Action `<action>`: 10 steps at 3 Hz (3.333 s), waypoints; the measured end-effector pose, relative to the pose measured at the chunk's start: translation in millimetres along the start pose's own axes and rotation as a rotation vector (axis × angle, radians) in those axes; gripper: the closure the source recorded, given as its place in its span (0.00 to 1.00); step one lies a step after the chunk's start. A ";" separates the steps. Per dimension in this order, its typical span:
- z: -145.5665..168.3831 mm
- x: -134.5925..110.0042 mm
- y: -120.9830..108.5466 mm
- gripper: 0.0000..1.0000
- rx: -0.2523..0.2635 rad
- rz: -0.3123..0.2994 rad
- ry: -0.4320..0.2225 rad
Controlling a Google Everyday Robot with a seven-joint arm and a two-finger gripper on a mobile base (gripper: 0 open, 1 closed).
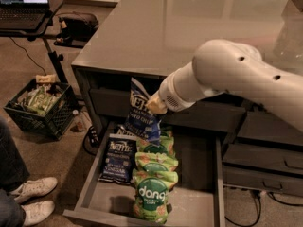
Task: Pick blue chip bag from middle drawer and place on counter
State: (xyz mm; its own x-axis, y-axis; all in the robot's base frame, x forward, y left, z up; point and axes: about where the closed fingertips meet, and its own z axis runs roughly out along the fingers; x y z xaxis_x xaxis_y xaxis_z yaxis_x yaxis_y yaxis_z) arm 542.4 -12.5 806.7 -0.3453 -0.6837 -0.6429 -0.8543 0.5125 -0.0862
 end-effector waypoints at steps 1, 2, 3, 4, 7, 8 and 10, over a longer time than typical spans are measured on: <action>-30.6 -9.5 -45.4 1.00 0.050 0.039 -0.018; -30.6 -9.5 -45.4 1.00 0.050 0.039 -0.018; -41.3 -17.7 -50.0 1.00 0.078 0.030 -0.042; -64.4 -27.1 -75.7 1.00 0.146 0.049 -0.091; -133.8 -49.7 -158.8 1.00 0.248 0.090 -0.189; -145.8 -57.4 -188.7 1.00 0.253 0.110 -0.198; -123.9 -69.5 -249.6 1.00 0.175 0.163 -0.199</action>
Offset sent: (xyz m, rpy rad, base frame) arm 0.0226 -0.0263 0.0214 0.0074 -0.0087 -0.0472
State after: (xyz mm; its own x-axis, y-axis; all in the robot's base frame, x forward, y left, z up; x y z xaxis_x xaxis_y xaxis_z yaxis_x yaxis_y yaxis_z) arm 731.6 -157.3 967.3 -0.3749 -0.4792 -0.7936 -0.7082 0.7005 -0.0885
